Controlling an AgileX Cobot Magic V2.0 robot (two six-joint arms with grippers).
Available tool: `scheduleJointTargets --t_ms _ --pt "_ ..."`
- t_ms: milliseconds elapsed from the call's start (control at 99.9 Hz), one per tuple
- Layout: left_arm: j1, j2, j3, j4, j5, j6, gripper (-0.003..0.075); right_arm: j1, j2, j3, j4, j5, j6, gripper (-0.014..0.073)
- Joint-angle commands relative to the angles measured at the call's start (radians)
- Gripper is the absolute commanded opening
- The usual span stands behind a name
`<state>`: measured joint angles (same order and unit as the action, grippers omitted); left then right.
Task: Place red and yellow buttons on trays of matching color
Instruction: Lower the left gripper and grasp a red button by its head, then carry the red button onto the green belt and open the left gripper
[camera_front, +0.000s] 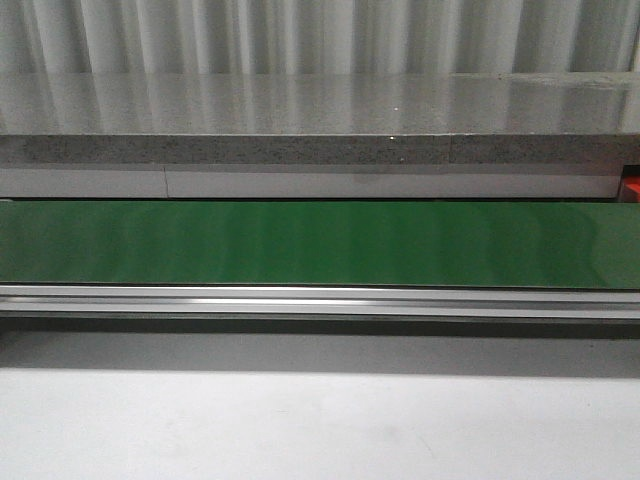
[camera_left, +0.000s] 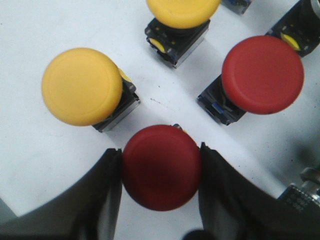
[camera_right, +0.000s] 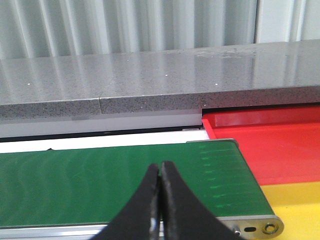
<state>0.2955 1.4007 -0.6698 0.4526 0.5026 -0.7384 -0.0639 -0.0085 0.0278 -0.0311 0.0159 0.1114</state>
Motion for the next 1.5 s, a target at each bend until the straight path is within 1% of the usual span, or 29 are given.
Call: scheduleJointTargets --t_ms 0,110,210,280,330,470,601,741,871,1051,1281,1491 --pt "-0.002 -0.072 -0.027 0.016 -0.007 0.012 -0.002 0.0 -0.018 -0.02 -0.01 -0.088 -0.002 -0.0068" --pt "-0.002 -0.152 -0.041 0.011 0.043 0.023 -0.002 0.0 -0.018 -0.02 -0.01 -0.088 -0.002 -0.0068" --pt "-0.002 -0.238 -0.088 -0.055 0.099 0.137 -0.002 0.0 -0.018 -0.02 -0.01 -0.088 -0.002 -0.0068" --pt "-0.002 -0.284 -0.134 -0.147 0.123 0.236 -0.002 0.0 -0.018 -0.02 -0.01 -0.088 -0.002 -0.0068" --pt "-0.002 -0.305 -0.172 -0.241 0.135 0.317 -0.002 0.0 -0.018 -0.02 -0.01 -0.088 -0.002 -0.0068" --pt "-0.002 -0.315 -0.28 -0.467 0.174 0.529 -0.002 0.0 -0.018 -0.02 -0.01 -0.088 -0.002 -0.0068" --pt "-0.004 -0.297 -0.326 -0.594 0.177 0.64 -0.002 0.0 -0.018 -0.02 -0.01 -0.088 -0.002 -0.0068" --pt "-0.057 -0.242 -0.345 -0.597 0.17 0.668 -0.002 0.0 -0.018 -0.02 -0.01 -0.088 -0.002 -0.0068" --pt "-0.13 -0.162 -0.345 -0.594 0.156 0.719 -0.002 0.0 -0.018 -0.02 -0.01 -0.088 -0.002 -0.0068" --pt "-0.205 -0.07 -0.345 -0.521 0.1 0.72 -0.002 0.0 -0.018 -0.02 -0.01 -0.088 -0.002 -0.0068" --pt "-0.238 -0.024 -0.352 -0.453 0.093 0.72 -0.002 0.0 -0.018 -0.02 -0.01 -0.088 -0.002 -0.0068" --pt "-0.241 -0.006 -0.352 -0.453 0.099 0.763 -0.0018 0.0 -0.018 -0.02 -0.01 -0.088 -0.002 -0.0068"
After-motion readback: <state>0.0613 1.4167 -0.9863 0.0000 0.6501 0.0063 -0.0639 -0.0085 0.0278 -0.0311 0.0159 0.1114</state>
